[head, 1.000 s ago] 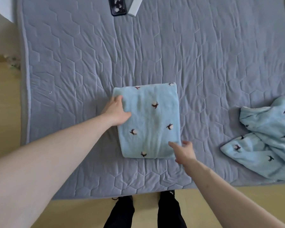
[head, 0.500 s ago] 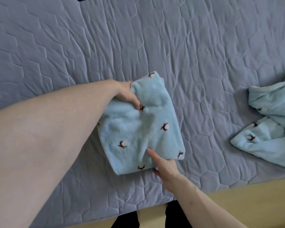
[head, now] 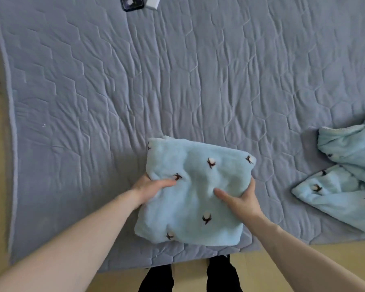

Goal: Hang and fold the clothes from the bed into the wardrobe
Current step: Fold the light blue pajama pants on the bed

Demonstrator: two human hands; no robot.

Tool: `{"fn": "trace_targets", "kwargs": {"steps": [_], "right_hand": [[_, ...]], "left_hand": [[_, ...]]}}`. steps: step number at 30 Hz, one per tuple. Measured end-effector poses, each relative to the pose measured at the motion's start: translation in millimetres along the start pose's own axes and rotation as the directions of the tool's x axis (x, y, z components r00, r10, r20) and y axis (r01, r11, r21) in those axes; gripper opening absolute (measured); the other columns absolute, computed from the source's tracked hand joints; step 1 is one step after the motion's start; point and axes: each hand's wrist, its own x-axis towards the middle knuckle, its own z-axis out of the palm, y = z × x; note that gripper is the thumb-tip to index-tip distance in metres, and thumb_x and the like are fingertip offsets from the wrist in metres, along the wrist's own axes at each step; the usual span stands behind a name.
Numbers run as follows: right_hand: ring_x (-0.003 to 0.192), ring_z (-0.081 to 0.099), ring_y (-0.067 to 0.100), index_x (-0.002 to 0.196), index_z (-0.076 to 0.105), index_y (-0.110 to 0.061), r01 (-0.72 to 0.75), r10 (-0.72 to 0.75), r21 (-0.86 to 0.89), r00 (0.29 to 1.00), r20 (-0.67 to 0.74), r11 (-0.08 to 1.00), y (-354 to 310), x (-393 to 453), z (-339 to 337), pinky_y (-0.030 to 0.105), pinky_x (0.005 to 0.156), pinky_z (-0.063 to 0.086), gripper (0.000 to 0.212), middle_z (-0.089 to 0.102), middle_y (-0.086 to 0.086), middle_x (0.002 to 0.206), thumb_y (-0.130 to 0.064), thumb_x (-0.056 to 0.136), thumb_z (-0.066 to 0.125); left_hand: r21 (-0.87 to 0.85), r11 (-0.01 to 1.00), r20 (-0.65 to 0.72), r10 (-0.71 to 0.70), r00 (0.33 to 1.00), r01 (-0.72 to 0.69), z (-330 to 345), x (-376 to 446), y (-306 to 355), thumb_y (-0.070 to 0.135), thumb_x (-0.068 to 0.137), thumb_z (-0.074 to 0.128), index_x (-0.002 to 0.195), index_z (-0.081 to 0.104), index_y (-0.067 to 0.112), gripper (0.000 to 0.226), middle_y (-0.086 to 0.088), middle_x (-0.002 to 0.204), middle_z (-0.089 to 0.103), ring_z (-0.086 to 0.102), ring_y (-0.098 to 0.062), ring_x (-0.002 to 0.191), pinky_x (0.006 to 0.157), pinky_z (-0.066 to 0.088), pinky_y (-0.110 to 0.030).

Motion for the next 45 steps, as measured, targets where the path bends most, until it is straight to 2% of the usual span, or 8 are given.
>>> {"fn": "trace_targets", "kwargs": {"steps": [5, 12, 19, 26, 31, 34, 37, 45], "right_hand": [[0.107, 0.064, 0.010, 0.134, 0.039, -0.050, 0.026, -0.025, -0.121, 1.000, 0.006, 0.992, 6, -9, -8, 0.040, 0.086, 0.056, 0.081, 0.062, -0.021, 0.117, -0.039, 0.072, 0.091], [0.089, 0.072, -0.002, 0.105, 0.054, -0.066, 0.111, -0.098, -0.117, 0.989, 0.114, 0.987, -52, -111, -48, 0.030, 0.074, 0.059, 0.054, 0.070, -0.029, 0.106, -0.045, 0.069, 0.089], [0.090, 0.073, 0.002, 0.114, 0.057, -0.052, 0.245, -0.187, -0.182, 0.940, 0.286, 0.952, -147, -264, -75, 0.032, 0.076, 0.061, 0.054, 0.073, -0.019, 0.107, -0.037, 0.074, 0.091], [0.096, 0.073, 0.009, 0.117, 0.058, -0.051, 0.434, -0.304, -0.218, 0.838, 0.453, 0.874, -196, -388, -56, 0.040, 0.082, 0.063, 0.055, 0.072, -0.016, 0.112, -0.042, 0.073, 0.091], [0.086, 0.074, 0.002, 0.111, 0.059, -0.054, 0.518, -0.349, -0.210, 0.773, 0.530, 0.829, -209, -450, -12, 0.032, 0.073, 0.063, 0.051, 0.074, -0.022, 0.102, -0.042, 0.073, 0.090], [0.085, 0.074, 0.002, 0.114, 0.060, -0.050, 0.568, -0.375, -0.201, 0.730, 0.572, 0.798, -213, -484, 34, 0.030, 0.070, 0.061, 0.053, 0.074, -0.021, 0.102, -0.043, 0.071, 0.090], [0.085, 0.075, 0.003, 0.113, 0.060, -0.052, 0.612, -0.399, -0.188, 0.687, 0.607, 0.768, -212, -524, 90, 0.028, 0.068, 0.061, 0.056, 0.074, -0.022, 0.101, -0.049, 0.066, 0.090], [0.083, 0.073, -0.002, 0.110, 0.059, -0.054, 0.723, -0.426, -0.172, 0.563, 0.708, 0.669, -207, -615, 243, 0.021, 0.063, 0.058, 0.050, 0.072, -0.027, 0.100, -0.047, 0.071, 0.090]], "left_hand": [[-0.152, 0.987, -0.132, 0.024, 0.991, -0.044, 34, -29, -25, 0.010, 0.073, 0.089, 0.099, 0.080, 0.018, 0.028, 0.007, 0.091, 0.080, 0.076, -0.007, 0.083, 0.057, 0.053, -0.014], [-0.304, 0.948, -0.122, 0.063, 0.991, -0.097, 13, -169, -13, 0.020, 0.072, 0.090, 0.107, 0.080, 0.024, 0.037, 0.006, 0.102, 0.080, 0.077, -0.011, 0.089, 0.065, 0.057, -0.021], [-0.411, 0.873, -0.214, 0.187, 0.959, -0.262, -2, -378, -12, 0.025, 0.065, 0.089, 0.123, 0.072, 0.025, 0.060, 0.001, 0.118, 0.076, 0.074, -0.023, 0.107, 0.086, 0.060, -0.042], [-0.405, 0.780, -0.531, 0.224, 0.817, -0.477, -21, -522, -53, 0.035, 0.060, 0.093, 0.132, 0.040, 0.057, 0.092, 0.026, 0.119, 0.068, 0.070, -0.003, 0.107, 0.075, 0.061, -0.025], [-0.319, 0.736, -0.634, 0.302, 0.712, -0.597, -58, -581, -83, 0.032, 0.065, 0.088, 0.156, 0.015, 0.048, 0.117, 0.031, 0.140, 0.051, 0.053, 0.003, 0.130, 0.104, 0.049, -0.034], [-0.316, 0.708, -0.673, 0.302, 0.675, -0.632, -93, -609, -111, 0.033, 0.070, 0.084, 0.152, 0.012, 0.059, 0.112, 0.030, 0.146, 0.044, 0.049, 0.006, 0.131, 0.101, 0.047, -0.022], [-0.312, 0.677, -0.701, 0.309, 0.643, -0.666, -135, -635, -151, 0.035, 0.076, 0.081, 0.137, 0.007, 0.077, 0.105, 0.044, 0.138, 0.045, 0.050, 0.017, 0.124, 0.087, 0.049, -0.007], [-0.230, 0.682, -0.772, 0.306, 0.557, -0.694, -255, -690, -243, 0.052, 0.073, 0.074, 0.145, 0.022, 0.069, 0.090, 0.042, 0.142, 0.046, 0.047, 0.015, 0.129, 0.107, 0.040, -0.021]]}}
